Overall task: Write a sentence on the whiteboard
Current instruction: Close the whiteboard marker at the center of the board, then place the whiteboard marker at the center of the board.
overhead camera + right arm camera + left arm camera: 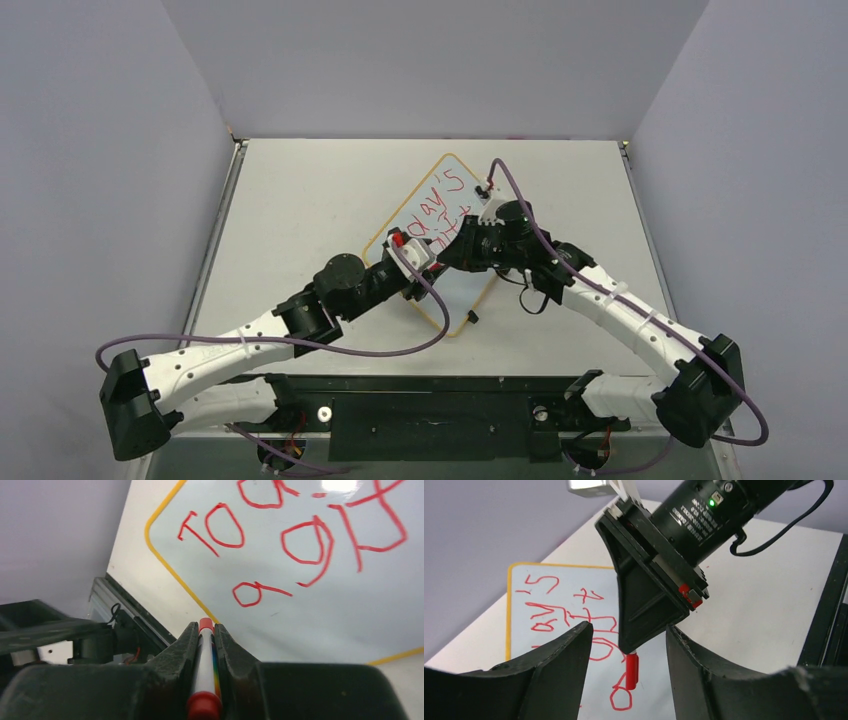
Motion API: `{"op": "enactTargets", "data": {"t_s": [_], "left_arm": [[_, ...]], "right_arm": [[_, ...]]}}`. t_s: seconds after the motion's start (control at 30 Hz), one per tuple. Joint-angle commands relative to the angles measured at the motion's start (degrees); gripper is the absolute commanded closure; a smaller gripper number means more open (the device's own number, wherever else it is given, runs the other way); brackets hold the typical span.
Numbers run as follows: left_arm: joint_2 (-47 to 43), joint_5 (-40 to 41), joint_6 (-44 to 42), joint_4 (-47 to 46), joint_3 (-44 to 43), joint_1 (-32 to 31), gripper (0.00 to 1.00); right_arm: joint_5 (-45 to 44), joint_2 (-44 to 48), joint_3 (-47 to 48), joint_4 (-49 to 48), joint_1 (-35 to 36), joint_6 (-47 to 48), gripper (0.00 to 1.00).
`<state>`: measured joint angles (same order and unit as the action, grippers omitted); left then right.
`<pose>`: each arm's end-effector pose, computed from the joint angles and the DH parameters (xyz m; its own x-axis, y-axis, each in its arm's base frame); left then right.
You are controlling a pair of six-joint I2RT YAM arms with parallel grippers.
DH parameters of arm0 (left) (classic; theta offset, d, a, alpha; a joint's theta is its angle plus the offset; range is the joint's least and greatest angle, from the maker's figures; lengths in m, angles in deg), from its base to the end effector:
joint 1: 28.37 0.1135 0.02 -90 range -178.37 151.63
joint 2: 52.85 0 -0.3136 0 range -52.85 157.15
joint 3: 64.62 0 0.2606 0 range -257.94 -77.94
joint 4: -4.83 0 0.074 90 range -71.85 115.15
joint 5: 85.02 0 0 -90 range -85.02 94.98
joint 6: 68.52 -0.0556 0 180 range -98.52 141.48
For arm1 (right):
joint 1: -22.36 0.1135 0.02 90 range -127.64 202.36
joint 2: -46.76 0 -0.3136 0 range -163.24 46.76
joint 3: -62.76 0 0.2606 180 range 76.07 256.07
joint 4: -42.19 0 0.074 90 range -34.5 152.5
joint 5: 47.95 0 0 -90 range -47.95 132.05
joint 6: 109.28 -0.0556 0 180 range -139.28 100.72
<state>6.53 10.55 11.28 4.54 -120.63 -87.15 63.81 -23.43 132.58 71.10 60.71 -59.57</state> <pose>0.1340 -0.2106 0.3611 0.1144 0.1513 -0.9819 0.7932 0.5812 0.1820 0.2099 0.1923 0.3454 -0.8292 0.1098 -0.5481 -0.3850 0.5988 0.7023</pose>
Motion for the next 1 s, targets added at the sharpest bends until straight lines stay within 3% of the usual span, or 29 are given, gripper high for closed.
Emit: {"op": "enactTargets", "data": {"t_s": [0.0,0.17,0.4,0.47,0.6,0.77,0.97], "left_arm": [[-2.2,-2.4,0.5,-1.7,-3.6,0.0,0.46],[-4.0,0.5,3.2,-0.2,-3.2,0.1,0.43],[-4.3,11.1,8.8,5.4,-5.3,1.7,0.42],[-3.8,12.4,12.7,7.7,-6.6,3.5,0.42],[-4.3,15.8,17.3,10.2,-7.6,6.5,0.42],[-5.2,18.5,21.4,12.8,-7.6,10.2,0.39],[-6.5,23.2,23.7,13.5,-5.5,12.6,0.24]], "right_arm": [[-4.8,3.5,2.3,5.4,-3.2,3.4,1.00],[-14.9,8.1,0.7,8.5,-8.6,4.4,1.00],[-46.5,14.0,-4.7,12.5,-12.2,4.6,1.00],[-51.4,14.8,-7.9,11.6,-13.5,3.0,1.00],[-53.2,14.9,-13.9,7.9,-17.2,-0.6,1.00],[-49.3,11.8,-18.2,3.3,-22.4,-1.4,1.00],[-39.5,6.5,-21.4,-5.1,-28.6,-1.0,1.00]]}}
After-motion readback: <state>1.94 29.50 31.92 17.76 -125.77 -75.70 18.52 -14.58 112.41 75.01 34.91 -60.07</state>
